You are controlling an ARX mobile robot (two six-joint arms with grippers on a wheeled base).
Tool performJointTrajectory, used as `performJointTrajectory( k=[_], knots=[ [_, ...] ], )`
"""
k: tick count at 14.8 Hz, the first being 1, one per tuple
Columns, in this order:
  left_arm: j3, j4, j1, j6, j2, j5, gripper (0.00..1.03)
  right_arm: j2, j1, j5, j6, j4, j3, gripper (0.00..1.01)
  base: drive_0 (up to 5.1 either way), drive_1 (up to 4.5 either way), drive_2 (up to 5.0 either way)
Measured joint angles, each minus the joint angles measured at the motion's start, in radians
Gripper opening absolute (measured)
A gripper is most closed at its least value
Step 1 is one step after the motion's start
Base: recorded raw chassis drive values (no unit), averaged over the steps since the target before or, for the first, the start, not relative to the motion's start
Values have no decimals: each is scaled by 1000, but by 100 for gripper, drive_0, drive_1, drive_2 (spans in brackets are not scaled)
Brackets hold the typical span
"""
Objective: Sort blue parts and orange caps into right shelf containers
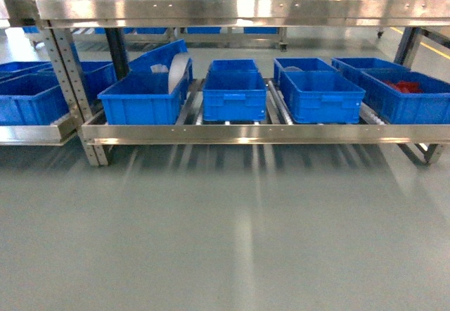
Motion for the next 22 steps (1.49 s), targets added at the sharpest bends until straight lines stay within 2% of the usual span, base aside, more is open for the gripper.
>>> performJointTrajectory(
  k=[22],
  knots=[
    [0, 0, -1, 0, 0, 0, 44, -4, 0, 0, 0, 0, 0, 44, 0, 0, 0]
  ],
)
